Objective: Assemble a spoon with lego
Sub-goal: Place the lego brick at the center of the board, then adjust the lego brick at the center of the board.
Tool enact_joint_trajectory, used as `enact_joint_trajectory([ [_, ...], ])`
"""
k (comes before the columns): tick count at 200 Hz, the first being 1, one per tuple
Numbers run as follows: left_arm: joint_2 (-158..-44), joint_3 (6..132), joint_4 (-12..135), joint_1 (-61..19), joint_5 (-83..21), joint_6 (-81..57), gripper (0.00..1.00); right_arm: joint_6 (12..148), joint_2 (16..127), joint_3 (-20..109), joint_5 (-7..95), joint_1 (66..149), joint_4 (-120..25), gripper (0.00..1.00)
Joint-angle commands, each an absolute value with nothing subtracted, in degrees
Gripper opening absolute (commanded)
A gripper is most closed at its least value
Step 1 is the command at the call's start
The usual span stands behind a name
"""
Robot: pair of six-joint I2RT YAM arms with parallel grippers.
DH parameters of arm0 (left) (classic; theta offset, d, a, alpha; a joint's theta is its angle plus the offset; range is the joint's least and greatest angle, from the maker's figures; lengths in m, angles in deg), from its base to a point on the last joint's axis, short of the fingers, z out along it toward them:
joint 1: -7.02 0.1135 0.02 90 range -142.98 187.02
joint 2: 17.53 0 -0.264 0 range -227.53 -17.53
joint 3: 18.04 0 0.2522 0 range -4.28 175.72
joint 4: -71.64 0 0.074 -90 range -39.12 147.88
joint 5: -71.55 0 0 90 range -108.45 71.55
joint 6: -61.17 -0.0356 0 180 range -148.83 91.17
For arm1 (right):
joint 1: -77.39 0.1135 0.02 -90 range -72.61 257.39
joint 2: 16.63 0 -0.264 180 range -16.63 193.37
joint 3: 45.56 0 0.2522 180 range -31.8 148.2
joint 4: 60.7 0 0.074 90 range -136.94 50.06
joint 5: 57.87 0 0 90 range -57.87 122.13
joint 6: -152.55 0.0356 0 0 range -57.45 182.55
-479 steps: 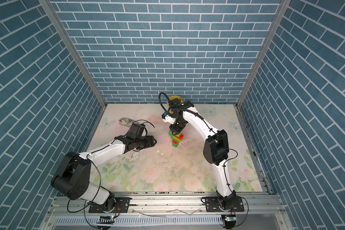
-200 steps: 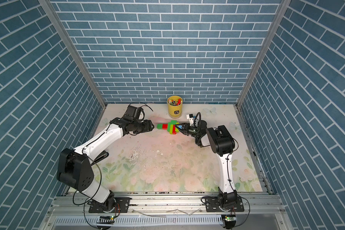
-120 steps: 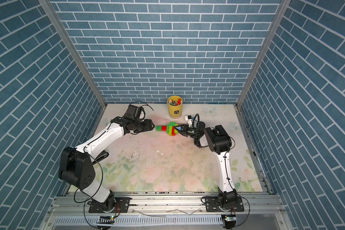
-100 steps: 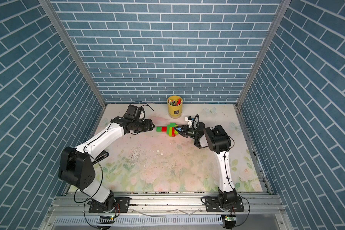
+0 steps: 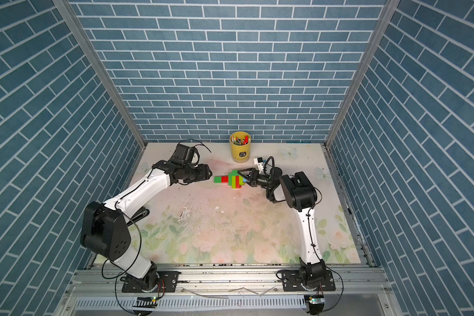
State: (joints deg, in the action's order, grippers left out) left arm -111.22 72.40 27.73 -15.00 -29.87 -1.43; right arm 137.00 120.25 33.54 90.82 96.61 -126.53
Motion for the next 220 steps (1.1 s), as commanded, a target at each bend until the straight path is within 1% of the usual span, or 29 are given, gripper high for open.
enact_joint_trajectory([
  [1, -113.74, 73.54, 29.66, -14.64, -31.64, -2.26, 0.68, 130.23, 119.62, 30.88, 89.02, 96.13, -112.11, 0.99],
  [10, -115.25, 73.93, 31.39, -14.51, -33.69, -1.86, 0.68, 124.84, 116.45, 29.73, 86.77, 95.96, -102.64, 0.99],
  [26, -118.12, 74.15, 36.62, -13.68, -38.14, 0.3, 0.69, 109.75, 109.6, 29.17, 80.4, 96.25, -81.97, 0.99],
  [38, -119.99, 74.65, 40.29, -13.38, -39.84, 1.64, 0.69, 101.02, 104.78, 29.85, 75.47, 96.88, -70.5, 0.99],
  [45, -121.14, 75.18, 42.05, -13.37, -40.71, 2.12, 0.7, 98.21, 104.08, 30.53, 73.0, 97.12, -65.92, 0.99],
  [50, -121.86, 75.74, 43.22, -13.37, -41.18, 2.59, 0.71, 96.88, 103.5, 32.06, 73.55, 96.88, -61.11, 0.99],
  [55, -122.82, 76.21, 44.41, -13.26, -41.84, 3.09, 0.72, 95.31, 102.22, 31.63, 72.99, 97.02, -60.98, 0.99],
  [63, -124.33, 77.01, 46.03, -13.18, -42.93, 3.76, 0.72, 94.26, 100.43, 30.32, 67.56, 97.35, -58.56, 0.99],
  [70, -125.54, 77.66, 47.49, -13.03, -43.79, 4.6, 0.72, 92.19, 99.74, 30.76, 67.55, 97.42, -56.92, 0.99],
  [75, -126.32, 77.91, 48.65, -12.89, -44.25, 5.23, 0.73, 91.36, 99.63, 30.64, 65.69, 97.59, -56.03, 0.99],
  [83, -127.63, 78.07, 51.21, -12.71, -45.15, 6.5, 0.73, 89.16, 99.39, 32.39, 65.0, 97.43, -51.28, 0.99],
  [93, -129.38, 78.55, 53.77, -12.6, -46.27, 8.06, 0.74, 87.68, 97.73, 30.93, 60.4, 97.85, -51.47, 0.99],
  [102, -131.03, 79.29, 55.39, -12.58, -47.2, 9.22, 0.74, 85.8, 96.41, 31.73, 61.21, 97.63, -48.79, 0.99],
  [111, -132.49, 79.82, 56.64, -12.67, -47.83, 9.75, 0.75, 85.65, 95.08, 29.9, 58.07, 97.45, -50.27, 0.99],
  [121, -134.0, 80.08, 58.92, -12.67, -49.05, 10.84, 0.75, 85.52, 94.08, 30.04, 59.94, 96.19, -49.22, 0.99],
  [127, -134.93, 80.28, 59.83, -12.67, -49.28, 11.14, 0.75, 85.31, 93.48, 28.88, 57.4, 96.11, -50.33, 0.99],
  [137, -136.33, 80.52, 61.41, -12.71, -49.65, 12.07, 0.76, 83.93, 92.67, 31.3, 59.39, 95.79, -45.82, 0.99],
  [147, -137.52, 80.16, 63.72, -12.8, -50.44, 13.29, 0.76, 84.33, 91.15, 29.05, 55.6, 95.75, -48.79, 0.99],
  [158, -138.73, 79.78, 66.44, -13.0, -50.86, 15.22, 0.76, 84.69, 90.9, 30.08, 59.73, 94.16, -46.77, 0.99],
  [171, -139.87, 79.89, 68.23, -13.41, -51.49, 15.49, 0.76, 84.91, 88.64, 27.76, 58.72, 93.96, -48.75, 0.99],
  [182, -141.12, 80.61, 68.29, -13.69, -51.9, 15.51, 0.77, 83.78, 86.53, 27.78, 59.59, 93.57, -46.41, 0.99],
  [205, -144.34, 81.62, 71.99, -13.72, -53.47, 17.84, 0.77, 80.2, 80.2, 27.28, 56.33, 93.47, -41.04, 0.99],
  [220, -146.11, 82.81, 72.77, -14.06, -54.55, 18.43, 0.78, 77.73, 77.14, 27.94, 56.36, 92.95, -36.82, 0.99],
])
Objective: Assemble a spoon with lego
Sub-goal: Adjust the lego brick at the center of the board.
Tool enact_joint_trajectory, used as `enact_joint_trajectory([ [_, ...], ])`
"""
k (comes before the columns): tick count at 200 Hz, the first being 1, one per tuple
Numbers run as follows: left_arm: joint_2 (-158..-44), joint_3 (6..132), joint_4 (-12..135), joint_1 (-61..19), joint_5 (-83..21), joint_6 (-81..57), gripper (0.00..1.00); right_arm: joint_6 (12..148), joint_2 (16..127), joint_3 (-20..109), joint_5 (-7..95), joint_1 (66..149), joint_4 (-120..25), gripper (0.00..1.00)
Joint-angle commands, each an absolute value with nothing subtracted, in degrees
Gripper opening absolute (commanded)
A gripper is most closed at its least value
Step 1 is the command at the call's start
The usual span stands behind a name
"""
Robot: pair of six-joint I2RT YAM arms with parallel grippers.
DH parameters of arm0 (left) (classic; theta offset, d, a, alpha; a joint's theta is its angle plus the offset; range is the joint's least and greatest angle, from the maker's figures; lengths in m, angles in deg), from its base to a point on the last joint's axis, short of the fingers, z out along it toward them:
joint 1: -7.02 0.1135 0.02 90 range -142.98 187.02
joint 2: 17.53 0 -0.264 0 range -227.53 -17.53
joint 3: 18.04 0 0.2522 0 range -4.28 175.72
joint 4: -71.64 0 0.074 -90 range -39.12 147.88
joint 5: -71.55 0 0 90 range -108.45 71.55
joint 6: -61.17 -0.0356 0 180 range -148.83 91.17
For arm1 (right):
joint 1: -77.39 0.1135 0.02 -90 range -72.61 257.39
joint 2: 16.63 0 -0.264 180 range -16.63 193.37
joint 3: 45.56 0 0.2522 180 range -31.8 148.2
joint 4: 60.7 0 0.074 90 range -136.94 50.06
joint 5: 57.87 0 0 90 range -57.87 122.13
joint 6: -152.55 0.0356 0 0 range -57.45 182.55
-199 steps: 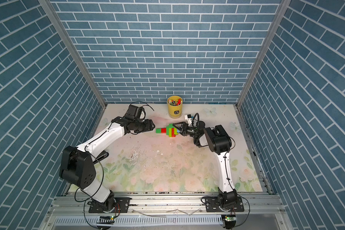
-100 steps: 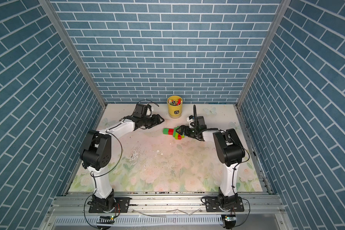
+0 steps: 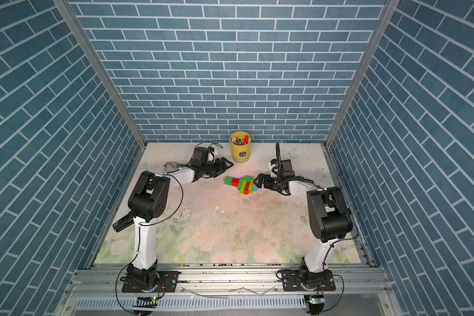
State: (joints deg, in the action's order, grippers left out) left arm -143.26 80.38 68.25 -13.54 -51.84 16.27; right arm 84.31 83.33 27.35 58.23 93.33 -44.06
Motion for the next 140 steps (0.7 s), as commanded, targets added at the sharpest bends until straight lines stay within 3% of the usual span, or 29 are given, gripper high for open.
enact_joint_trajectory([
  [1, -146.24, 82.9, 72.75, -14.07, -54.65, 18.4, 0.77, 77.61, 76.88, 27.91, 56.28, 92.9, -36.6, 0.99],
  [35, -145.42, 80.65, 72.29, -15.68, -55.85, 17.29, 0.81, 74.48, 70.03, 27.24, 52.96, 91.54, -31.34, 0.99],
  [83, -136.9, 65.99, 77.42, -18.41, -53.5, 18.67, 0.83, 71.54, 63.87, 27.64, 50.4, 89.18, -26.49, 0.99],
  [140, -127.56, 51.91, 85.83, -29.09, -45.88, 22.07, 0.84, 71.03, 56.5, 23.19, 47.9, 88.16, -26.33, 0.99],
])
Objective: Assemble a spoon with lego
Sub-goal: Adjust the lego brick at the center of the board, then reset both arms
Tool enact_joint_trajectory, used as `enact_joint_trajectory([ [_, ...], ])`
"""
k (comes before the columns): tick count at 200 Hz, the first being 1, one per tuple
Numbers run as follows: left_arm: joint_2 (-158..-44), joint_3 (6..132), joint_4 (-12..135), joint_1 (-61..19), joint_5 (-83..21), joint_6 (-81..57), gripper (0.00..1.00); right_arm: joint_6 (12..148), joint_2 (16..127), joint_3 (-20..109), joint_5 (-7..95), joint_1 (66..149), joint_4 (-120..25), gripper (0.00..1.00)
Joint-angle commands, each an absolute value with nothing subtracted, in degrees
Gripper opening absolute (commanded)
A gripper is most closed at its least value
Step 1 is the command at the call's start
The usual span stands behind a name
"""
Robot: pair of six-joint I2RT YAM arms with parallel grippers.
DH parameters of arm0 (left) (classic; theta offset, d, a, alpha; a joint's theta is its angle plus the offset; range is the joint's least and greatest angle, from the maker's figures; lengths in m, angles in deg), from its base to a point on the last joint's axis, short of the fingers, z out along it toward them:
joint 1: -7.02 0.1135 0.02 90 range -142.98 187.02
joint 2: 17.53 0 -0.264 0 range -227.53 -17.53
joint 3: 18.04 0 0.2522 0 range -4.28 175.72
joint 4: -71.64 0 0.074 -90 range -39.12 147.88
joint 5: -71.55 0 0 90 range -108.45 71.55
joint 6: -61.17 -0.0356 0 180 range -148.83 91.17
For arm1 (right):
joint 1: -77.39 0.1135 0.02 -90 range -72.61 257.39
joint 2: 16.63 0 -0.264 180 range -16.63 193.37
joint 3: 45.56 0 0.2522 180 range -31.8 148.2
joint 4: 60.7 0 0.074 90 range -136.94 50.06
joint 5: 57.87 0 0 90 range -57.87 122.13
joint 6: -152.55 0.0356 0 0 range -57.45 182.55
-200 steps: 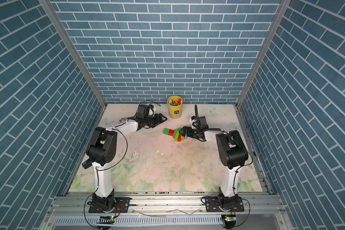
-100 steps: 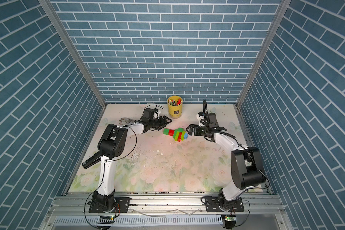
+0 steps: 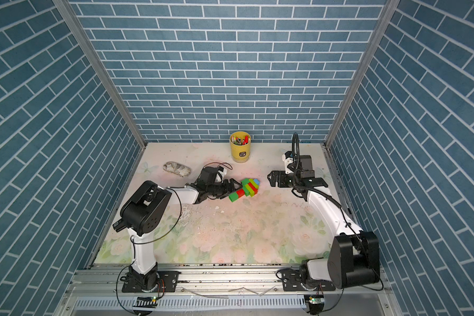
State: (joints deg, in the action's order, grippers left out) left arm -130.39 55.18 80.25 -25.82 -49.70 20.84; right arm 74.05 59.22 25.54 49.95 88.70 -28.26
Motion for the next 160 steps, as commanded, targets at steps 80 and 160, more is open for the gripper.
enact_joint_trajectory([
  [80, -105.33, 51.39, 59.9, -20.9, -25.81, 0.5, 0.99, 71.8, 50.48, 4.48, 21.25, 83.6, -48.08, 0.99],
  [160, -86.48, 26.0, 80.5, -1.98, 1.53, -29.12, 1.0, 68.12, 67.74, -6.36, 15.97, 77.4, -87.37, 0.99],
])
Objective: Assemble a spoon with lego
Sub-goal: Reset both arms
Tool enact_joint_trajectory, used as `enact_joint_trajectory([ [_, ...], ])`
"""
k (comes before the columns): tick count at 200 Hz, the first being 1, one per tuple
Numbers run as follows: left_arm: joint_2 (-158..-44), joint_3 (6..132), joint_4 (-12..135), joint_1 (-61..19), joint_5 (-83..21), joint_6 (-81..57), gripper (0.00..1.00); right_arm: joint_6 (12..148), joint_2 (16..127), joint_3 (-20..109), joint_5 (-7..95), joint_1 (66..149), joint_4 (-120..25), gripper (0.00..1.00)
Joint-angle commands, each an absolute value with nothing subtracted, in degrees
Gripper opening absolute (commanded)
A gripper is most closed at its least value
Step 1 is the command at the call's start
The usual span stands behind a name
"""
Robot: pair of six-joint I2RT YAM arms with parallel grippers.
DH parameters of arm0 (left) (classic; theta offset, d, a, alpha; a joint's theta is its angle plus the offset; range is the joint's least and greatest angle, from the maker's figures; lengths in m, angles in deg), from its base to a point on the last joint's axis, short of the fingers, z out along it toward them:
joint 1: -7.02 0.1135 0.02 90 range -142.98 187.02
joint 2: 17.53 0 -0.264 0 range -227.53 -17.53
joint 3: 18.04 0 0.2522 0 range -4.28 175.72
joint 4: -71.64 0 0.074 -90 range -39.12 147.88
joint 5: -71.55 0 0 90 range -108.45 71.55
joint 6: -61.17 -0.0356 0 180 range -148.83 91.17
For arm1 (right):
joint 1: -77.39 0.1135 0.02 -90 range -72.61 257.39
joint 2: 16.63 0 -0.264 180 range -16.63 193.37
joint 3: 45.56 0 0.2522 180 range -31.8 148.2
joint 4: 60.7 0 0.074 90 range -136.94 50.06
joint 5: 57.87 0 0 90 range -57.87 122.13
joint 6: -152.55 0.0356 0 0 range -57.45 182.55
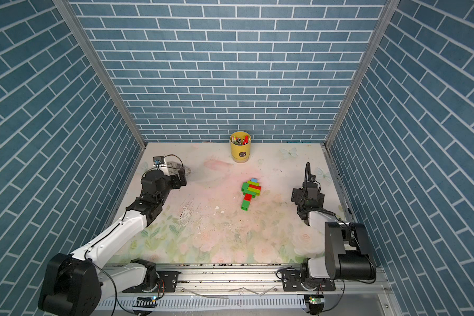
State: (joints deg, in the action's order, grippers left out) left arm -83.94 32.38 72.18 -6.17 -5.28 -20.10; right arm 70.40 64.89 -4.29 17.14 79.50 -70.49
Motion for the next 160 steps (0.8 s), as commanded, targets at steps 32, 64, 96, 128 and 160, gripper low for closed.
enact_joint_trajectory([
  [32, -92.42, 24.61, 90.95, 1.39, -2.27, -29.73, 0.99, 66.83, 70.88, -10.61, 21.96, 76.24, -97.98, 0.99],
  [64, -93.66, 25.05, 91.68, 1.48, -5.79, -33.75, 0.99, 66.48, 70.82, -9.36, 23.51, 76.18, -95.2, 0.99],
  [96, -90.35, 20.02, 91.58, 1.48, -4.42, -32.51, 0.99, 66.5, 70.8, -9.32, 23.7, 76.16, -94.9, 0.99],
  [128, -101.63, 12.0, 115.66, 2.2, -3.94, -32.6, 0.99, 66.41, 70.88, -9.39, 23.69, 76.16, -95.3, 0.99],
  [160, -104.94, 15.53, 112.19, 3.19, -1.48, -30.95, 0.99, 66.46, 70.84, -9.3, 23.78, 76.1, -95.06, 0.99],
])
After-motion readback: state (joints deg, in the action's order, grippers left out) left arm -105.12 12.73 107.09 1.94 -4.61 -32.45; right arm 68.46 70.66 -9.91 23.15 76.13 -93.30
